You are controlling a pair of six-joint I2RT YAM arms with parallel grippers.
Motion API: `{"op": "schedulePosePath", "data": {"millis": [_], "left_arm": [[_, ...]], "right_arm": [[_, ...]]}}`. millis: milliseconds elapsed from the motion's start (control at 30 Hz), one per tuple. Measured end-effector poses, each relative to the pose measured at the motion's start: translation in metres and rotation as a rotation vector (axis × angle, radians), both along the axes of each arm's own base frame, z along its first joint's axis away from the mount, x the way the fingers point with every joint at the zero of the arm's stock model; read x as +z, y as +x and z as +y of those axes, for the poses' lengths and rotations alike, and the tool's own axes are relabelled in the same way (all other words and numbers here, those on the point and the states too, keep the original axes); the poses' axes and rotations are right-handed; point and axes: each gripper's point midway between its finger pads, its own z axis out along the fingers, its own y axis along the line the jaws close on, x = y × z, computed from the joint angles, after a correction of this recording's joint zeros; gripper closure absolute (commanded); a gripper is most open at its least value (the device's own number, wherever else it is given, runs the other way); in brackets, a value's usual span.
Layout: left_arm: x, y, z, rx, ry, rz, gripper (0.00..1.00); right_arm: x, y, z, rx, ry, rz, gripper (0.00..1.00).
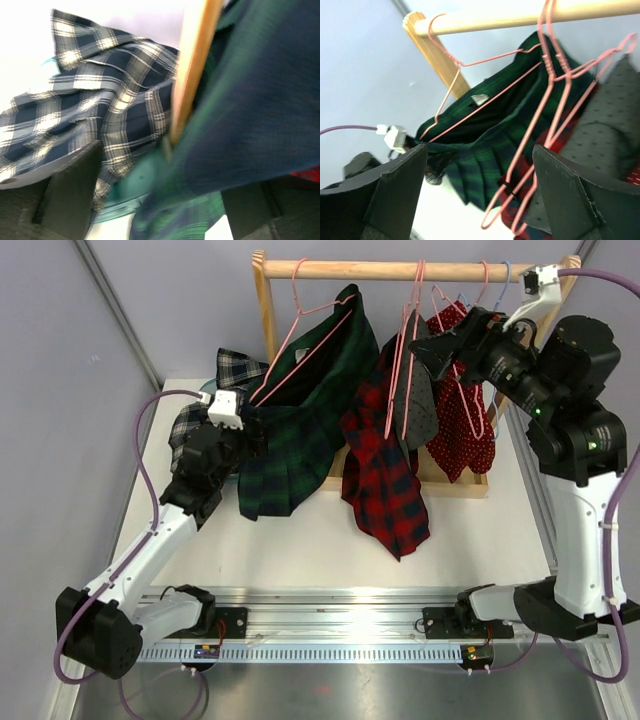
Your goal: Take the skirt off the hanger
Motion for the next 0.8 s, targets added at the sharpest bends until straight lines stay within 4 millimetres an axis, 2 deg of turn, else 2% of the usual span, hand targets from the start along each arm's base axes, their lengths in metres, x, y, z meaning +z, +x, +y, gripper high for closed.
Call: {"op": "schedulePosePath", "data": {"millis": [100,133,167,233,367,433,533,667,800], "left_arm": [[-0.004,0.0,-0.012,-0.045,-0.023,0.015,0.4],[-0.003,-0.001,-0.016,-0.059,-0.032,0.015,0.49],[-0.002,-0.003,-0.022,-0.076,-0.043,0.011,0.54],[0.002,-0.007,-0.034,-0.112,-0.05,0.001,0.68],[0.003,-0.02,-0.06,-0.186,-0.047,-0.003,0.85],[0.003,-0.027,-0.073,-0.219,-0.046,-0.003,0.88],[0.006,-0.036,-0.088,-0.254,-0.043,-0.009,0.94],[0.008,-0.044,-0.101,-0.28,-0.042,-0.014,0.94],[0.009,-0.051,-0.11,-0.294,-0.04,-0.017,0.95]], "right_arm": [[-0.006,0.012,0.016,0.06,0.007,0.036,0.08],[-0.008,0.017,0.023,0.078,0.007,0.045,0.08],[-0.011,0.022,0.03,0.093,0.003,0.059,0.08],[-0.014,0.032,0.048,0.131,-0.003,0.07,0.08],[-0.036,0.045,0.097,0.21,-0.049,0.117,0.08],[-0.05,0.048,0.118,0.241,-0.068,0.145,0.08],[-0.067,0.052,0.14,0.268,-0.088,0.18,0.08],[-0.078,0.065,0.156,0.264,-0.1,0.196,0.08],[-0.08,0.077,0.167,0.245,-0.097,0.188,0.09]]}}
